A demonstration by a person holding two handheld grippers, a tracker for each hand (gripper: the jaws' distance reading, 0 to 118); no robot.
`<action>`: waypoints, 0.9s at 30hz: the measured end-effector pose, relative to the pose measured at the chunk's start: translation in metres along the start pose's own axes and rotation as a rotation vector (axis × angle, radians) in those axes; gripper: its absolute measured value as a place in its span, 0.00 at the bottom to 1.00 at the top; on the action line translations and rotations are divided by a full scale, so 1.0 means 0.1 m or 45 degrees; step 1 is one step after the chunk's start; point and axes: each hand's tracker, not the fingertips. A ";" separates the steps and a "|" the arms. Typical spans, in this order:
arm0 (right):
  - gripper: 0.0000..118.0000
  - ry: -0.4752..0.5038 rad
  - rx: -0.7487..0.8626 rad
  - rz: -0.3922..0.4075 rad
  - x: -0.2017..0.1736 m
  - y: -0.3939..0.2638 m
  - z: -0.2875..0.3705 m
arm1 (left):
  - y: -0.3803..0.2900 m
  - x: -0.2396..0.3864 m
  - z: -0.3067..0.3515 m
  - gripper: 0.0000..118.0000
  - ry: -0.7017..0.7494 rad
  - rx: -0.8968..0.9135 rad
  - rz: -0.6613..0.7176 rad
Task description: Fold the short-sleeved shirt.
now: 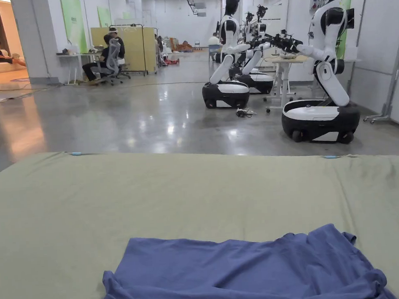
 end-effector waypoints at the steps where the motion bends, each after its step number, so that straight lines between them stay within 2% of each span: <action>1: 0.00 0.008 0.000 -0.009 0.02 0.00 -0.01 | 0.00 0.00 -0.02 0.03 0.016 -0.004 -0.007; 3: 0.00 0.020 -0.006 -0.040 0.04 0.00 -0.02 | 0.00 -0.06 -0.06 0.03 0.034 -0.025 -0.014; 8: 0.00 0.049 -0.024 -0.089 0.09 -0.03 -0.04 | -0.07 -0.21 -0.19 0.03 0.009 -0.076 0.098; 13: 0.00 0.055 -0.041 -0.113 0.12 -0.08 -0.03 | -0.26 -0.42 -0.57 0.03 0.014 -0.255 0.213; 14: 0.00 0.056 -0.043 -0.124 0.14 -0.09 -0.03 | -0.31 -0.48 -0.70 0.05 0.008 -0.302 0.227; 15: 0.00 0.060 -0.050 -0.139 0.10 -0.07 -0.01 | -0.36 -0.52 -0.84 0.13 -0.013 -0.358 0.257; 16: 0.00 0.067 -0.057 -0.153 0.12 -0.08 -0.02 | -0.41 -0.54 -0.97 0.34 -0.002 -0.397 0.263; 17: 0.00 0.071 -0.065 -0.161 0.14 -0.09 -0.03 | -0.48 -0.59 -1.12 0.42 0.000 -0.456 0.278; 24: 0.00 0.050 -0.150 -0.172 0.24 -0.20 -0.08 | -0.94 -0.84 -2.02 0.43 0.107 -0.779 0.346; 25: 0.00 0.043 -0.165 -0.174 0.26 -0.22 -0.10 | -0.99 -0.82 -2.11 0.44 0.107 -0.815 0.266; 27: 0.00 0.017 -0.193 -0.187 0.34 -0.28 -0.12 | -1.08 -0.79 -2.24 0.42 0.077 -0.924 0.258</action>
